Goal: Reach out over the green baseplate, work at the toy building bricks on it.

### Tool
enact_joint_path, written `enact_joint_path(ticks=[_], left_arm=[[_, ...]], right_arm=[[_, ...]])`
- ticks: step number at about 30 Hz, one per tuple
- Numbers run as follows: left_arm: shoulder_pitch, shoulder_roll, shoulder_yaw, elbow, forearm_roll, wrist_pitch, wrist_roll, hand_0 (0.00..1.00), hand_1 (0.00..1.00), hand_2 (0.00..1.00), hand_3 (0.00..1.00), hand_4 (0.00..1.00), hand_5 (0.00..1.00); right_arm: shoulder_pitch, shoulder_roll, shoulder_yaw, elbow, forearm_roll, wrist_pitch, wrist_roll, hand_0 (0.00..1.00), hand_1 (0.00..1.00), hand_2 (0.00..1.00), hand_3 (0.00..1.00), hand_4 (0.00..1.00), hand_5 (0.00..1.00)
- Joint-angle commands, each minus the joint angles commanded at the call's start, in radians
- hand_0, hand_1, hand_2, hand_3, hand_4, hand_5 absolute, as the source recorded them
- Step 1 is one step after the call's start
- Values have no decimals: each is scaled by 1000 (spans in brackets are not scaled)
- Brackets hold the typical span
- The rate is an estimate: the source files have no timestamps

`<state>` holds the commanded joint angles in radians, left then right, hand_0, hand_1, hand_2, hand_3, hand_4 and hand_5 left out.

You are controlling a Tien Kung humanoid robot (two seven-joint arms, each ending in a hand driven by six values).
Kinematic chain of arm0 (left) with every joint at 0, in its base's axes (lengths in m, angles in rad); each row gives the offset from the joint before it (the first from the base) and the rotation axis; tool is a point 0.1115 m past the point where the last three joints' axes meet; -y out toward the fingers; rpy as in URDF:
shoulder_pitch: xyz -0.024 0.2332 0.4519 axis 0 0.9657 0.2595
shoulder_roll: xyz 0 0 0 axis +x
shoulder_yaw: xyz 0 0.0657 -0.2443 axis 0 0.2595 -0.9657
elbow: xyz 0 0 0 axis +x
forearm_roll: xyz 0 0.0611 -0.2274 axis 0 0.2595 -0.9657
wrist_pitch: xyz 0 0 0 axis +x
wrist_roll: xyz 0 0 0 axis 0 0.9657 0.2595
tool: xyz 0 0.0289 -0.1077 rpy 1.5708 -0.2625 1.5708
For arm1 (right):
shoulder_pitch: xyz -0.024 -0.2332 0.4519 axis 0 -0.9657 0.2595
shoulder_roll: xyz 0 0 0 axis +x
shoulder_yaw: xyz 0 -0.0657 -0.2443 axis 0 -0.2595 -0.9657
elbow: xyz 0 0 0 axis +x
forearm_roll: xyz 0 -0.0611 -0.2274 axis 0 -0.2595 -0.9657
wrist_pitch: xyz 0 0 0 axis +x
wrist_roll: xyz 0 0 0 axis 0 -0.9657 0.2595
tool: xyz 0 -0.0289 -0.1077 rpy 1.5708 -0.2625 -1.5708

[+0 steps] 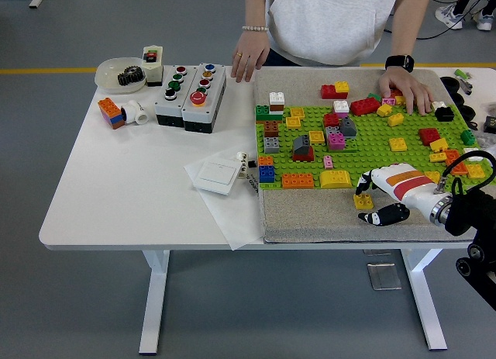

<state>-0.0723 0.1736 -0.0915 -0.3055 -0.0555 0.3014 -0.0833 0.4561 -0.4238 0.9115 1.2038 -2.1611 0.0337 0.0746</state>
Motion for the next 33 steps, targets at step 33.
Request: enact_joint_path(ticks=[33], left_arm=[[-13, 3, 11, -3, -15, 2, -7, 863, 879, 878, 746, 739, 647]], right_arm=[[29, 43, 4, -95, -8, 7, 0, 560, 580, 641, 633, 843, 267]])
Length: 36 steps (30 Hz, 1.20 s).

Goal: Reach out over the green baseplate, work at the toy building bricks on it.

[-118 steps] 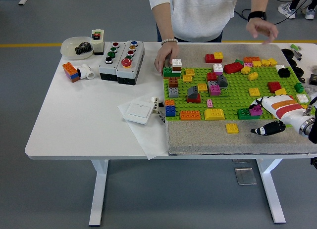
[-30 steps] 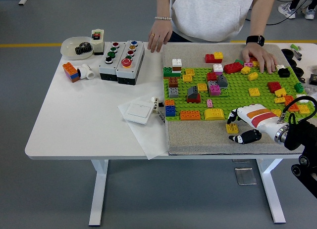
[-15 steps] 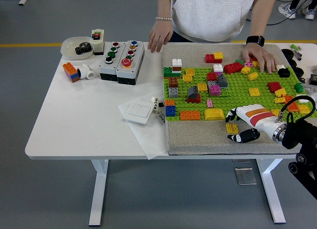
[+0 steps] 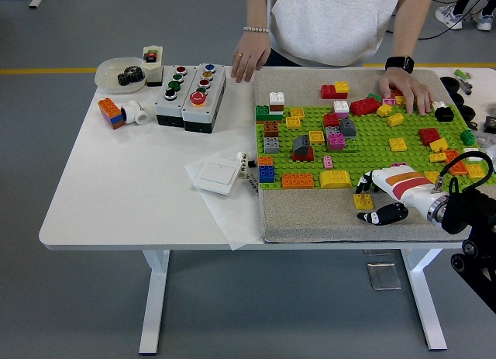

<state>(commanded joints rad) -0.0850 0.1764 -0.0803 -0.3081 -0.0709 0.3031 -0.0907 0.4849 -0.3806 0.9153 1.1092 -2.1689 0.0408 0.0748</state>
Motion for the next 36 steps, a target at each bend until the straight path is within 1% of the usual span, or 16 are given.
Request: enact_joint_path(ticks=[12, 13, 14, 19, 20, 25, 26, 32, 33, 36], left_arm=[[-2, 1, -1, -2, 5, 1, 1, 863, 880, 877, 747, 740, 648], [-1, 1, -1, -2, 5, 1, 1, 863, 880, 877, 747, 740, 648], [-1, 1, -2, -2, 6, 1, 1, 863, 880, 878, 747, 741, 650], [1, 1, -5, -2, 12, 1, 3, 863, 880, 878, 747, 741, 650], [2, 0, -7, -1, 14, 1, 5, 863, 879, 878, 747, 741, 650], [4, 0, -13, -1, 24, 1, 8, 863, 879, 878, 747, 741, 650], [5, 0, -13, -1, 25, 1, 9, 863, 879, 878, 746, 738, 647], [6, 1, -17, -1, 32, 2, 11, 863, 879, 878, 746, 738, 647], [7, 1, -18, -1, 33, 2, 11, 863, 880, 877, 746, 738, 648], [7, 1, -19, -1, 35, 2, 12, 863, 880, 877, 746, 738, 648]], right_arm=[[12, 14, 7, -35, -6, -1, -1, 551, 573, 631, 625, 835, 263], [12, 14, 7, -35, -7, -1, -1, 551, 573, 631, 625, 835, 263], [11, 13, 6, -35, -7, -2, -1, 545, 560, 610, 601, 815, 252], [9, 12, 4, -35, -8, -3, -1, 545, 560, 610, 601, 815, 252], [8, 12, 3, -34, -8, -3, -1, 525, 531, 572, 556, 777, 234], [4, 10, 0, -32, -12, -4, 0, 525, 531, 572, 556, 777, 234], [3, 9, 0, -32, -12, -4, 0, 509, 507, 559, 543, 767, 227], [-1, 7, -1, -29, -16, -10, 0, 509, 507, 559, 543, 767, 227], [-1, 6, -1, -28, -16, -10, 0, 497, 491, 546, 526, 757, 233], [-1, 5, -1, -26, -18, -10, 0, 497, 491, 546, 526, 757, 233]])
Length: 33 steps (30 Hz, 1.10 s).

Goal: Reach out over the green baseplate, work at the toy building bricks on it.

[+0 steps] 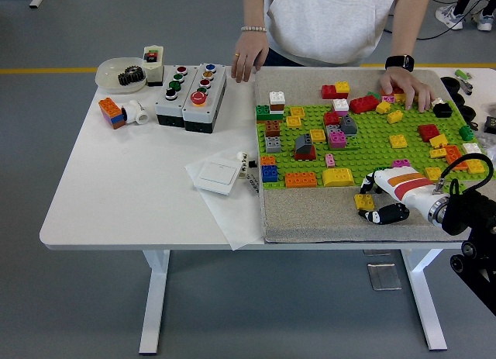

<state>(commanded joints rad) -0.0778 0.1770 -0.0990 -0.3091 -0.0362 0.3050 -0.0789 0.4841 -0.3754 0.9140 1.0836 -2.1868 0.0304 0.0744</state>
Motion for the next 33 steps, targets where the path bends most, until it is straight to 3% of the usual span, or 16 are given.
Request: enact_joint_path(ticks=[24, 27, 33], left_arm=[[-9, 1, 15, -1, -23, -1, -9, 863, 879, 878, 746, 737, 649], [-10, 2, 17, -1, -26, -1, -11, 863, 879, 878, 747, 737, 648], [-12, 3, 18, -1, -29, -1, -11, 863, 879, 877, 747, 737, 647]], right_arm=[[9, -14, 13, 48, -9, -13, -3, 483, 486, 539, 520, 748, 247], [21, -13, 13, 74, -14, -14, -7, 486, 487, 539, 520, 742, 254], [62, 5, 5, 62, -13, -15, -10, 486, 485, 538, 519, 740, 253]])
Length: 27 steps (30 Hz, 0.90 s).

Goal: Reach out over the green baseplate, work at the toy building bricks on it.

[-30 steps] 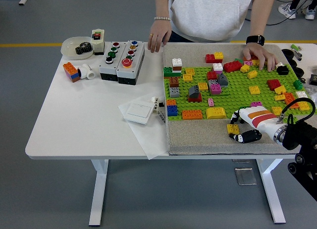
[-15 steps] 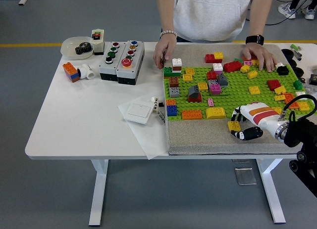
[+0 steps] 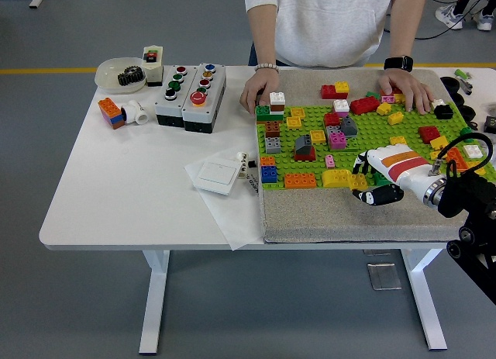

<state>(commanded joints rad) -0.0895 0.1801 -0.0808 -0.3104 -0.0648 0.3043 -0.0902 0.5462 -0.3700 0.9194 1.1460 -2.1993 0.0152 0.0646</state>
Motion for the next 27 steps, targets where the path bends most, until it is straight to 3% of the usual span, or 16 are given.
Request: enact_joint_path(ticks=[16, 27], left_arm=[[-1, 3, 1, -2, 2, 3, 0, 865, 879, 879, 748, 740, 649], [1, 5, -9, -3, 23, 5, 8, 866, 879, 880, 747, 739, 648]], right_arm=[[62, 99, 4, -101, -14, -1, -6, 488, 486, 537, 521, 736, 246], [69, 130, 5, -174, -31, -7, -5, 488, 486, 538, 521, 735, 243]])
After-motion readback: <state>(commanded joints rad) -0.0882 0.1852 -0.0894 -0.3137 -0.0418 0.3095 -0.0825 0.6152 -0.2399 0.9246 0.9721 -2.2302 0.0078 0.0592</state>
